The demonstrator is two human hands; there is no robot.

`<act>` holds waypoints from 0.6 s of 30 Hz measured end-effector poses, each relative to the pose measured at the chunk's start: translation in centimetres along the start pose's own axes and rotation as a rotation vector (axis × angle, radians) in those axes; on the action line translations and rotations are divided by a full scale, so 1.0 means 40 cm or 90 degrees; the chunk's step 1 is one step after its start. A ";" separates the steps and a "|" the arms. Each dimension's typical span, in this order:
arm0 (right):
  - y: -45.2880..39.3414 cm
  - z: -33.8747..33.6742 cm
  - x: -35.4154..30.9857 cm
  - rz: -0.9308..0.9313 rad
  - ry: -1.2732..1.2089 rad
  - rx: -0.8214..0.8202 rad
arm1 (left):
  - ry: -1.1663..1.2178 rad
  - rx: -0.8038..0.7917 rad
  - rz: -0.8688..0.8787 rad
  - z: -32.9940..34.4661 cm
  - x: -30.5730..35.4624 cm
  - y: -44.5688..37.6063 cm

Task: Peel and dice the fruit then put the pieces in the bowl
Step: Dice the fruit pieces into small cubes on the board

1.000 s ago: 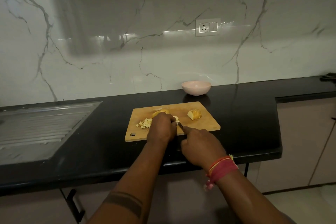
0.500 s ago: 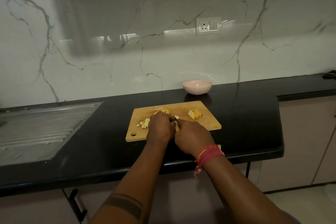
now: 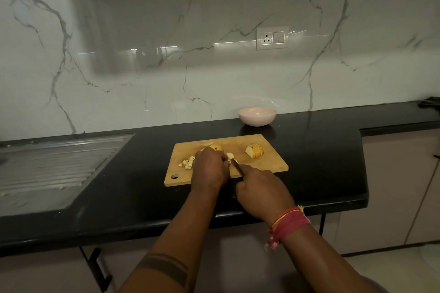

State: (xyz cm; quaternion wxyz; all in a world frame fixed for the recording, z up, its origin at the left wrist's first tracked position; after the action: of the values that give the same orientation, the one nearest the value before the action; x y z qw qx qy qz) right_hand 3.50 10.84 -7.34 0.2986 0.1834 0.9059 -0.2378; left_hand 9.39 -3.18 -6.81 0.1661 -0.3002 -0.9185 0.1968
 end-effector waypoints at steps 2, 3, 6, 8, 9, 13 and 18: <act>-0.003 0.003 -0.008 -0.005 -0.008 0.013 | -0.015 0.004 -0.018 -0.017 -0.005 0.006; -0.007 0.006 -0.013 -0.008 -0.009 0.016 | -0.022 -0.001 -0.029 -0.023 -0.009 0.007; -0.026 0.017 -0.024 -0.011 -0.006 0.012 | -0.040 -0.027 -0.048 -0.025 -0.017 0.009; -0.038 0.024 -0.028 -0.010 -0.001 0.004 | -0.045 -0.034 -0.049 -0.025 -0.019 0.011; -0.043 0.027 -0.031 -0.010 0.002 0.002 | -0.048 -0.037 -0.047 -0.024 -0.018 0.011; -0.063 0.033 -0.039 -0.007 0.012 -0.013 | -0.050 -0.047 -0.039 -0.022 -0.011 0.006; -0.046 0.037 -0.037 -0.012 0.047 -0.046 | -0.057 -0.050 -0.054 -0.020 -0.014 0.009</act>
State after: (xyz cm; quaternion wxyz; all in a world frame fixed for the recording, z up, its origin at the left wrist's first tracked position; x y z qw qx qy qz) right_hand 4.42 8.24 -6.88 0.2693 0.1726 0.9259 -0.2009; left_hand 10.35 -3.05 -6.41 0.1212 -0.2584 -0.9438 0.1664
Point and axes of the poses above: each hand's wrist, its own y-axis away from the middle knuckle, its own z-axis out of the palm, x = y × z, the point moved 8 cm from there along -y, towards the middle knuckle, and after that the axes turned 12 degrees about -y, right-handed, at the moved point
